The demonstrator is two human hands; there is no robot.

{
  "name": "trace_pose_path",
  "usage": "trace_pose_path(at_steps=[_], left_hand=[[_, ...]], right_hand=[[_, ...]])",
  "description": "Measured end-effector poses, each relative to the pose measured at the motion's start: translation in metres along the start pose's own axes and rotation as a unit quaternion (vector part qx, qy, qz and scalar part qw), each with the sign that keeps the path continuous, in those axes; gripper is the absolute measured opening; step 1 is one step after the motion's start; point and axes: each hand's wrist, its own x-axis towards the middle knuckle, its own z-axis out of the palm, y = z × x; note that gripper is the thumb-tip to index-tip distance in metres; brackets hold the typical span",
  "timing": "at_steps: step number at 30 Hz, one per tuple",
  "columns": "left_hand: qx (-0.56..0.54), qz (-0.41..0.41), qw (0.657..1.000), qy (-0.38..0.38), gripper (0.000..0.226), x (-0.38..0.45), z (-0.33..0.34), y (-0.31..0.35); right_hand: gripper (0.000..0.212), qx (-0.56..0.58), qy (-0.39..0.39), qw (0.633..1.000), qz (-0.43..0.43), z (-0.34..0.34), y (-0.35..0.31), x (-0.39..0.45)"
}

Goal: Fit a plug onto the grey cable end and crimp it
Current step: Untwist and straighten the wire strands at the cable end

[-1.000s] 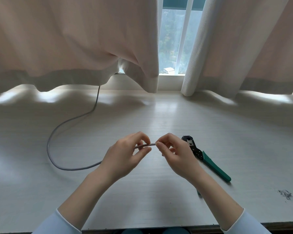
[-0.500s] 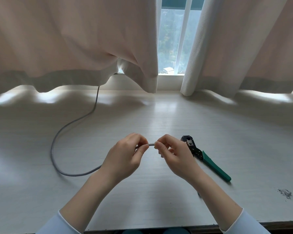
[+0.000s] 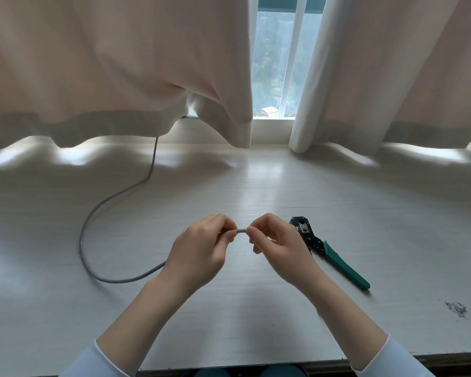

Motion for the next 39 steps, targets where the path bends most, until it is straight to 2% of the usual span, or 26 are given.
trace_pose_path(at_steps=[3,7,14,19,26,29,32,39], left_hand=[[-0.049,-0.005,0.999,-0.003,0.009,-0.0016,0.0006,0.0022],[-0.122,-0.035,0.992,-0.006,0.004,-0.0022,0.0005,0.0031],[-0.195,-0.104,0.975,-0.002,0.010,0.0020,0.0005,0.0047],[-0.215,-0.159,0.963,-0.028,0.013,0.0037,-0.0006,0.0016],[-0.225,-0.178,0.958,-0.015,0.014,0.0045,-0.0024,0.0001],[-0.223,-0.174,0.959,-0.016,0.014,0.0038,-0.0017,0.0024],[-0.207,-0.159,0.965,-0.015,0.015,0.0026,-0.0014,0.0050],[-0.177,-0.137,0.974,-0.023,0.020,0.0009,0.0002,0.0060]], right_hand=[[0.012,0.002,0.007,1.000,0.001,0.0002,-0.0010,0.0003],[0.008,0.068,0.017,0.997,0.024,-0.0022,-0.0003,0.0015],[0.015,0.142,0.028,0.988,0.051,-0.0009,-0.0006,0.0019],[0.010,0.157,0.076,0.983,0.066,-0.0019,-0.0001,0.0024],[0.009,0.165,0.080,0.981,0.071,-0.0040,0.0005,-0.0006],[0.014,0.151,0.056,0.984,0.070,-0.0003,-0.0006,-0.0013],[0.010,0.140,0.026,0.987,0.078,0.0014,-0.0031,-0.0009],[0.010,0.128,0.026,0.988,0.086,0.0015,-0.0028,0.0002]])
